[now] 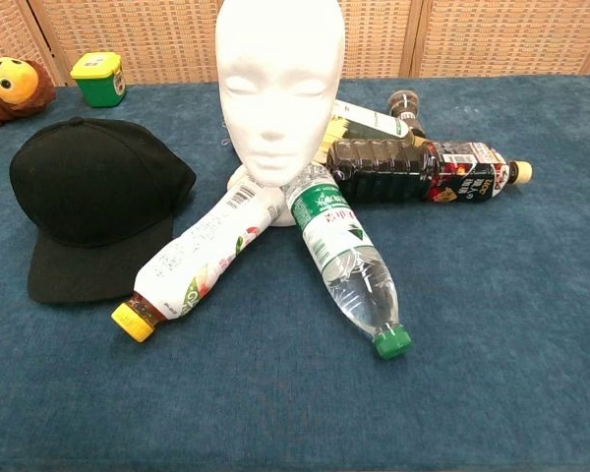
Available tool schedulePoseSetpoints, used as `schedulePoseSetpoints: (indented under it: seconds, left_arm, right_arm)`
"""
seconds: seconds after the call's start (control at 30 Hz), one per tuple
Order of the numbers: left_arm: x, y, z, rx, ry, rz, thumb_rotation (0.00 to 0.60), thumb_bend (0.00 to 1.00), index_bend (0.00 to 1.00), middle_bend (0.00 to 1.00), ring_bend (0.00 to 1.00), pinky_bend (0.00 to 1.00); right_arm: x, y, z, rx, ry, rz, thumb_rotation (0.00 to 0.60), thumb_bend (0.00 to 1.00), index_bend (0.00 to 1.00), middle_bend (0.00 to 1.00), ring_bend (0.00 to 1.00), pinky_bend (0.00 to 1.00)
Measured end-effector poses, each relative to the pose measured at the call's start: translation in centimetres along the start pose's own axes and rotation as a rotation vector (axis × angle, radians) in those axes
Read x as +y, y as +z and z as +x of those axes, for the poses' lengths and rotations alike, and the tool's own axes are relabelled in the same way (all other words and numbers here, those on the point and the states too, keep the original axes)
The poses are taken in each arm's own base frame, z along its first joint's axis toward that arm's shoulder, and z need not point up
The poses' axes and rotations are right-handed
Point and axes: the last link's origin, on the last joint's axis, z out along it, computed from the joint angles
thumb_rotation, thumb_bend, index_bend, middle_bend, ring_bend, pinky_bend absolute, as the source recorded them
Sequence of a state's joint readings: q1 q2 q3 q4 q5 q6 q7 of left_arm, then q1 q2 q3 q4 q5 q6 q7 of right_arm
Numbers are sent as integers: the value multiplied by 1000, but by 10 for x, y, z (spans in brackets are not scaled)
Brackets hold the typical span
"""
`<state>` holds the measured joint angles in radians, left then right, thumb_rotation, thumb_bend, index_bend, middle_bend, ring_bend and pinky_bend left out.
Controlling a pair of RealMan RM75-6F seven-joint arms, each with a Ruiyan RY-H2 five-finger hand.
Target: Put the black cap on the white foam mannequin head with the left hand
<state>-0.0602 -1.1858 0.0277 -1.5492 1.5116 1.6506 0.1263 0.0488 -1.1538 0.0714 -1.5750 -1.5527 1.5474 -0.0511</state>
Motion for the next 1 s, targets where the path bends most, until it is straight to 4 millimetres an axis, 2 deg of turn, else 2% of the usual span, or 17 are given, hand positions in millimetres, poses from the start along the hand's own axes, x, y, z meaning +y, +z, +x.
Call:
schedulePoseSetpoints:
  seconds: [0.47,0.6,0.8,1.0]
  left_arm:
    - [3,1,0,4,-8,-8,600,177,395,300,215,393]
    - [5,2,0,5,-9,-17,600,178,437,306,226,402]
    - [7,7,0,24,8,-24,600,183,520,370,294,477]
    - [15,11,-3,25,34,-68,600,184,611,523,410,598]
  right_arm:
    - [1,-2,-1,-1,6,3,600,112,310,355,414,403]
    - [1,-3,0,1,5,3,600,112,310,355,414,403]
    - [2,-5,2,10,5,-2,600,113,309,355,414,404]
    - [2,-6,1,11,8,-2,600,112,307,354,414,403]
